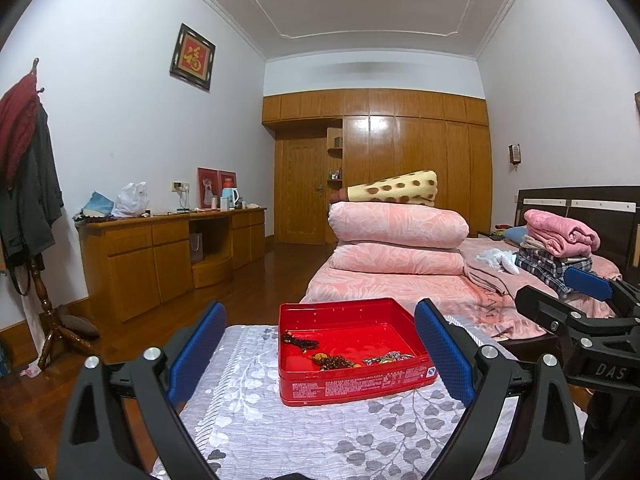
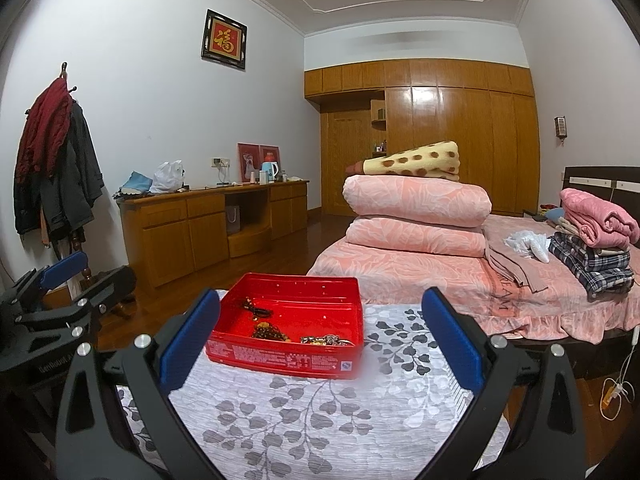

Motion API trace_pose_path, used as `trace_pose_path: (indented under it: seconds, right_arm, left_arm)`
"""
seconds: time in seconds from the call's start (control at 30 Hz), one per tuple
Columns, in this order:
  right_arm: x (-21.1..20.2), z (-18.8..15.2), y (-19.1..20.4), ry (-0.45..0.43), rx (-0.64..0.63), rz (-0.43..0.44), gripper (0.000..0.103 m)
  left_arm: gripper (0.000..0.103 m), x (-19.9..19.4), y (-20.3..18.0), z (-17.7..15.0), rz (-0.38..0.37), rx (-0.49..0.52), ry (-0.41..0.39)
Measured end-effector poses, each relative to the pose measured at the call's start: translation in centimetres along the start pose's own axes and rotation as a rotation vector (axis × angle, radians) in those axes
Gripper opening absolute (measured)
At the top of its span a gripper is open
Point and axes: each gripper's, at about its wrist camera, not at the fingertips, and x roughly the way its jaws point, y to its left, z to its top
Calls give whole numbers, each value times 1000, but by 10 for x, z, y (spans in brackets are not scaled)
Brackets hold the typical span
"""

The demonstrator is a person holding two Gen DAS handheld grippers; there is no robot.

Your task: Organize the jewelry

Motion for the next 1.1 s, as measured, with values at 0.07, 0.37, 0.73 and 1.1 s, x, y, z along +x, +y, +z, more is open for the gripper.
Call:
trace_pose_path:
  seconds: [0.07,0.37,0.73,1.1]
  right_arm:
    - [0,0,0,0,0,-1,98]
    - [0,0,1,1,-3,0,98]
    - [0,0,1,0,-3,1,98]
    - [1,0,2,1,-3,0,98]
  left_arm:
    - [93,0,-1,0,0,0,0]
    - [93,1,-1,-1,1,-3,7]
    - [93,1,-1,-2,4,-3,12]
    - [93,2,-1,-2,6,-2,13]
